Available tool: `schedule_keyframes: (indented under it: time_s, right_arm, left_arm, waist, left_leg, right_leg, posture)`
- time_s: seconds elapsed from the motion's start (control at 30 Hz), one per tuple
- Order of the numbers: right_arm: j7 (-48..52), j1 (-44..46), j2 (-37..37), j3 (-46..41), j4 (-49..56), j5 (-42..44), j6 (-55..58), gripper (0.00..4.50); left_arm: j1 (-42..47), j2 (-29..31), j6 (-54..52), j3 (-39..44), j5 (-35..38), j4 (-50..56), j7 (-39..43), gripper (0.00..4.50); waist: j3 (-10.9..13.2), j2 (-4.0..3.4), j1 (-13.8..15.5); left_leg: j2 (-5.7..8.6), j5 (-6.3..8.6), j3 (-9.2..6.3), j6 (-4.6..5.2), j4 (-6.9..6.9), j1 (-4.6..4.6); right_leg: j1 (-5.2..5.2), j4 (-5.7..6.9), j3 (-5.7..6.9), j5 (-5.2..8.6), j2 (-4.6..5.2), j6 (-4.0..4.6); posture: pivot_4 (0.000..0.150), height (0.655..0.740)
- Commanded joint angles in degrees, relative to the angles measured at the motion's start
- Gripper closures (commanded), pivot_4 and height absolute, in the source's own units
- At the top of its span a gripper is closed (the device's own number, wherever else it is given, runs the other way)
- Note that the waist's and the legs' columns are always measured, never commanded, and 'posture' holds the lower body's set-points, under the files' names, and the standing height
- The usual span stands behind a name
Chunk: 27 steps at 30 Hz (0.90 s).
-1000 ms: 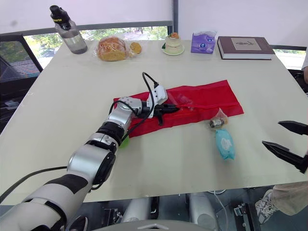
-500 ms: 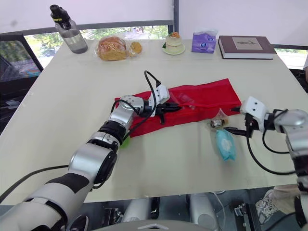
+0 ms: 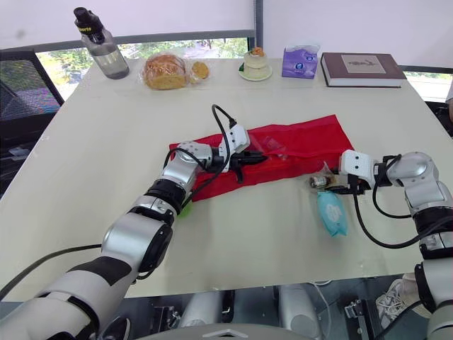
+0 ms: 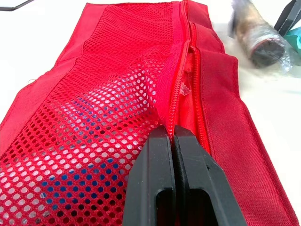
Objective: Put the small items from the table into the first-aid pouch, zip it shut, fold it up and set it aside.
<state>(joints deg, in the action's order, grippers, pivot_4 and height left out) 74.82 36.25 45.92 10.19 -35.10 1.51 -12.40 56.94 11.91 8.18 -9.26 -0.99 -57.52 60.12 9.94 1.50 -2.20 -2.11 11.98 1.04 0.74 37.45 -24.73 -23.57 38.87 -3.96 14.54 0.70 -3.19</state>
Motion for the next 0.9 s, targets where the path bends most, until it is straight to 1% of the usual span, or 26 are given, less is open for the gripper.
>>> schedule_keyframes:
  time_s: [0.03,0.13,0.27,0.33,0.4,0.53,0.6,0.7,0.87,0.9]
  right_arm:
    - [-0.2,-0.4,0.3,-3.2,3.8,3.1,3.1,4.12]
    - [-1.8,-1.8,0.2,-5.1,8.3,5.5,8.6,4.11]
    - [-8.2,-3.4,-2.1,-7.5,17.7,7.8,19.5,4.11]
    - [-14.4,-5.7,-4.5,-6.2,26.4,5.4,26.0,4.11]
    - [-18.6,-7.2,-6.0,-3.9,32.9,2.2,31.1,4.11]
    - [-23.5,-6.3,-8.8,0.7,39.6,-1.5,43.0,4.11]
    - [-27.4,-5.0,-11.6,1.4,41.1,-2.3,51.7,4.11]
    - [-32.2,-2.5,-15.5,1.8,41.4,-3.3,61.2,4.11]
    - [-42.4,1.6,-24.6,-0.4,38.1,-4.4,69.3,4.11]
    - [-45.4,2.7,-27.8,-1.4,36.8,-4.4,71.9,4.11]
  left_arm:
    - [0.2,-0.2,0.2,0.9,0.8,2.2,-0.3,4.50]
    - [0.2,-0.4,0.2,0.9,0.9,2.3,-0.2,4.50]
    - [0.0,-0.7,0.1,0.9,1.0,2.5,-0.2,4.50]
    - [-0.1,-1.0,0.0,0.9,1.2,2.6,-0.1,4.50]
    - [-0.2,-1.2,-0.1,0.9,1.2,2.8,-0.2,4.50]
    - [0.4,-1.3,-0.4,1.1,1.2,2.7,-0.1,4.50]
    - [0.4,-1.3,-0.4,1.2,1.3,3.0,0.1,4.50]
    - [0.2,-1.4,-0.5,1.0,1.4,3.5,0.5,4.50]
    - [-0.7,-1.7,-0.6,0.8,1.4,4.3,1.1,4.50]
    - [-1.0,-1.9,-0.6,0.7,1.5,4.3,1.2,4.50]
  waist:
    - [0.0,0.00,0.0]
    - [0.0,0.00,0.0]
    - [0.0,-0.01,0.0]
    - [0.0,-0.01,0.0]
    - [0.0,-0.02,0.2]
    - [0.0,-0.02,0.2]
    - [0.0,-0.02,0.2]
    - [0.0,-0.02,0.2]
    - [0.0,-0.02,0.1]
    - [0.0,-0.03,0.1]
  left_leg:
    - [0.00,0.00,0.00,0.00,0.00,0.01]
    - [0.00,0.00,-0.01,0.00,0.00,0.00]
    - [0.00,0.00,-0.02,0.00,-0.01,-0.01]
    - [0.00,0.00,-0.05,0.00,-0.01,-0.01]
    - [-0.01,0.00,-0.08,0.00,-0.01,-0.02]
    - [0.00,0.00,-0.05,0.00,0.01,-0.05]
    - [0.00,0.00,-0.06,0.00,0.01,-0.05]
    - [0.00,0.00,-0.07,0.00,0.01,-0.04]
    - [-0.01,0.00,-0.07,0.00,0.01,-0.06]
    - [-0.01,0.00,-0.06,0.00,0.00,-0.06]
  right_leg:
    - [0.00,0.01,0.00,0.00,0.00,0.00]
    - [-0.01,0.01,0.00,0.00,-0.01,0.00]
    - [-0.01,0.02,0.00,0.00,0.00,0.01]
    - [-0.01,0.04,0.02,0.00,-0.01,0.01]
    - [-0.01,0.05,0.04,0.00,-0.02,0.01]
    - [-0.02,0.02,0.04,0.00,0.00,0.00]
    - [-0.02,0.03,0.04,0.00,-0.01,0.00]
    - [-0.02,0.04,0.05,0.00,-0.02,0.01]
    - [-0.04,0.03,0.06,0.00,-0.02,0.01]
    - [-0.05,0.04,0.04,0.00,-0.01,0.01]
  posture:
    - [0.150,0.7400]
    - [0.150,0.7400]
    - [0.150,0.7400]
    - [0.150,0.7400]
    - [0.150,0.7400]
    - [0.150,0.7400]
    - [0.150,0.7400]
    - [0.150,0.7400]
    - [0.150,0.7400]
    - [0.150,0.7400]
